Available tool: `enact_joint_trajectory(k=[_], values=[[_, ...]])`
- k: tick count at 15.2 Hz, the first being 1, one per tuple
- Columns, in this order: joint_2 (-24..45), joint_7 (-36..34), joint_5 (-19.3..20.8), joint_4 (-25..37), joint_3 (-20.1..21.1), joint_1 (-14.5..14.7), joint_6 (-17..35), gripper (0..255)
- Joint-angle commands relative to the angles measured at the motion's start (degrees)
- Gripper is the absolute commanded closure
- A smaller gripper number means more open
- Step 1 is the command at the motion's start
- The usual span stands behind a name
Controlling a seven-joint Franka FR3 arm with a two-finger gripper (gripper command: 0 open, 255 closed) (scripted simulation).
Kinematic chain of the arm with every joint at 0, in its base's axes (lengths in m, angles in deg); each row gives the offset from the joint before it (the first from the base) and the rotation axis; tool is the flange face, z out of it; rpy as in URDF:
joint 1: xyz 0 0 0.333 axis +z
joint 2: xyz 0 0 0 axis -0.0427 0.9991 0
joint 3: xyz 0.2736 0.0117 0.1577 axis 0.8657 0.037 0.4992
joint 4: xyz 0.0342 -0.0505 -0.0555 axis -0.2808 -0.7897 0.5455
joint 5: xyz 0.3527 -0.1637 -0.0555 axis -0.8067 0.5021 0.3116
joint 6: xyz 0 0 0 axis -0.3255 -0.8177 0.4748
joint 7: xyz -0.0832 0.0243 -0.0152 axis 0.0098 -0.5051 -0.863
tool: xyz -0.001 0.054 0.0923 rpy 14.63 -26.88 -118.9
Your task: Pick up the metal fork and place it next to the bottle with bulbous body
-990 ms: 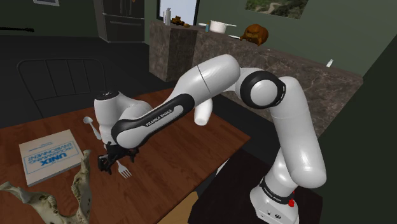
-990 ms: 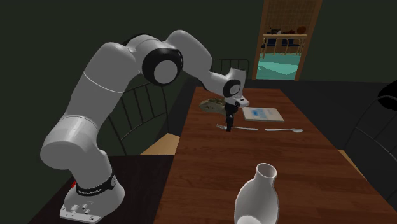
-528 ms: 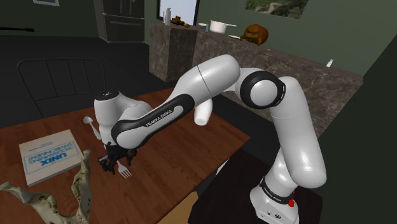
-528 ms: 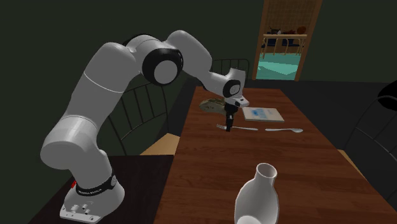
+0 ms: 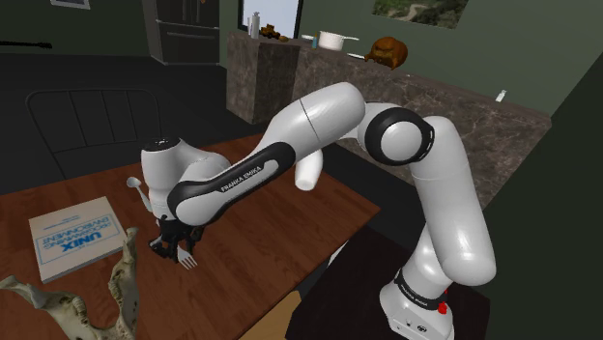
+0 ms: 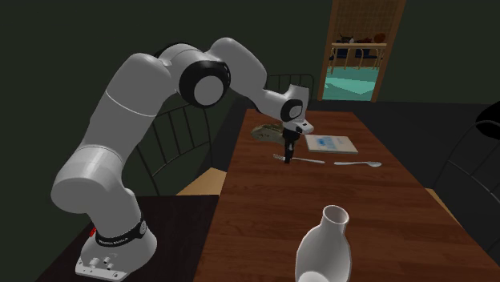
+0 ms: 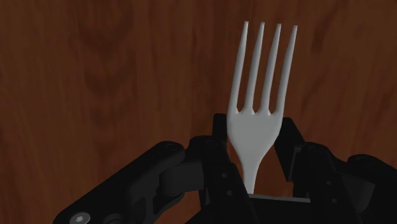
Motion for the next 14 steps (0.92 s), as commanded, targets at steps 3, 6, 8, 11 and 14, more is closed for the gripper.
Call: enact_joint_trajectory(k=[3, 6, 8, 11, 14], values=[[-0.79, 0.19, -0.31, -0.31, 0.06, -0.37, -1.12, 255], [-2.09, 0.42, -0.78, 0.03, 0.41, -0.59, -2.72, 255], [-2.92, 0.58, -1.09, 0.33, 0.63, -0.72, -3.82, 255], [-4.10, 0.80, -1.55, 0.87, 0.94, -0.90, -5.50, 255], [-5.20, 1.02, -1.99, 1.55, 1.22, -1.05, -7.22, 255]])
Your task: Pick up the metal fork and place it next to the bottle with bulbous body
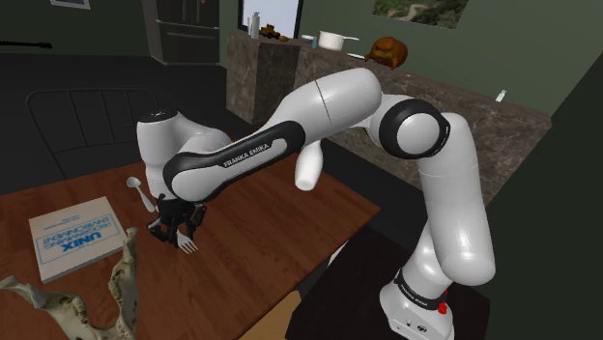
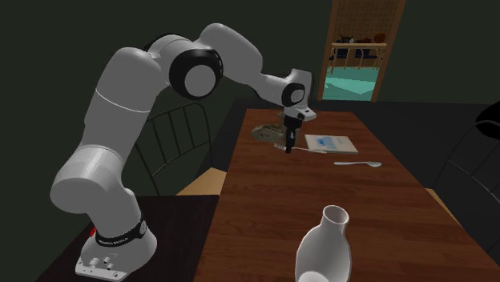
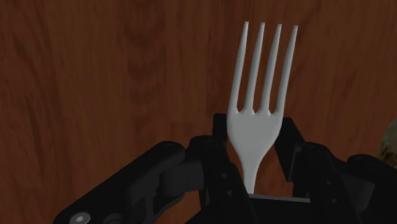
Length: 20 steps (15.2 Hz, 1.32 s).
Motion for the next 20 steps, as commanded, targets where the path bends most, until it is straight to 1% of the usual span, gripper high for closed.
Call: enact_joint_trajectory(k=[1, 11, 20], values=[[-0.83, 0.16, -0.31, 0.19, 0.19, -0.16, -1.01, 255], [-3.80, 0.80, -1.56, 3.55, 0.94, -0.42, -7.17, 255], [-5.55, 1.23, -2.36, 7.96, 1.39, -0.35, -13.19, 255]])
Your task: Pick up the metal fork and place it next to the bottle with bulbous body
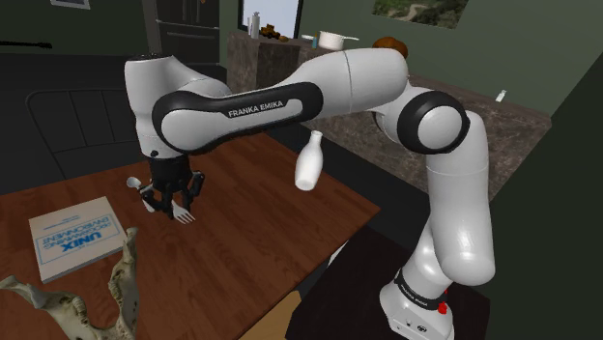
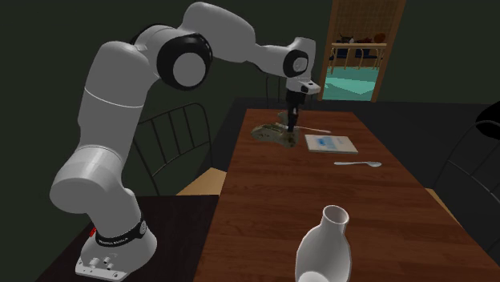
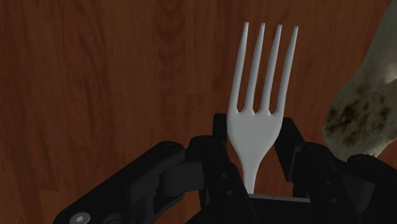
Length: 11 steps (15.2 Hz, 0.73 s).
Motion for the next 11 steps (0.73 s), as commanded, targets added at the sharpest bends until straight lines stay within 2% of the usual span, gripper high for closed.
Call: enact_joint_trajectory(k=[1, 11], values=[[-0.49, 0.14, -0.20, 0.88, 0.10, -0.04, -1.36, 255], [-1.04, 0.40, -0.55, 7.84, 0.38, 0.54, -8.77, 255]])
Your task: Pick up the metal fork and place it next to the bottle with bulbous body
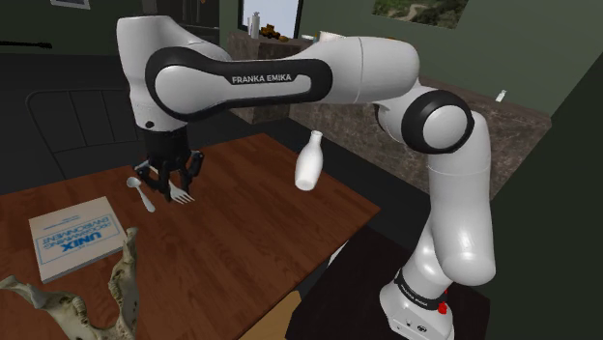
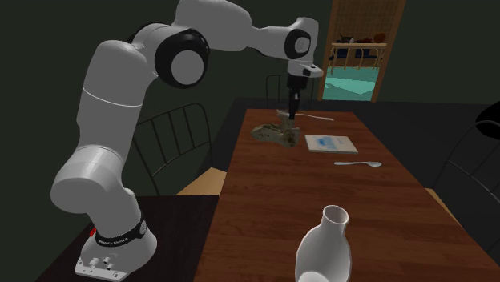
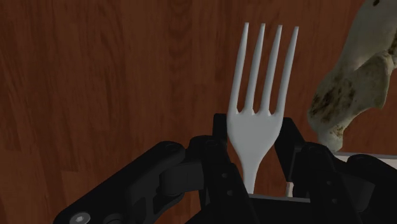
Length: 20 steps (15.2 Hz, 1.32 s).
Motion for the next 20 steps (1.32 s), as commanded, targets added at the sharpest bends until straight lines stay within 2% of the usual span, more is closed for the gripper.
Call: enact_joint_trajectory(k=[1, 10, 18, 20], values=[[-0.09, 0.03, -0.05, 1.43, 0.05, 0.13, -1.53, 255], [1.14, 0.09, 0.31, 10.38, 0.11, 1.38, -9.20, 255], [4.09, 0.11, 1.31, 21.19, -0.07, 3.42, -17.01, 255], [0.19, 2.30, 0.00, 15.10, -0.15, 0.09, -14.76, 255]])
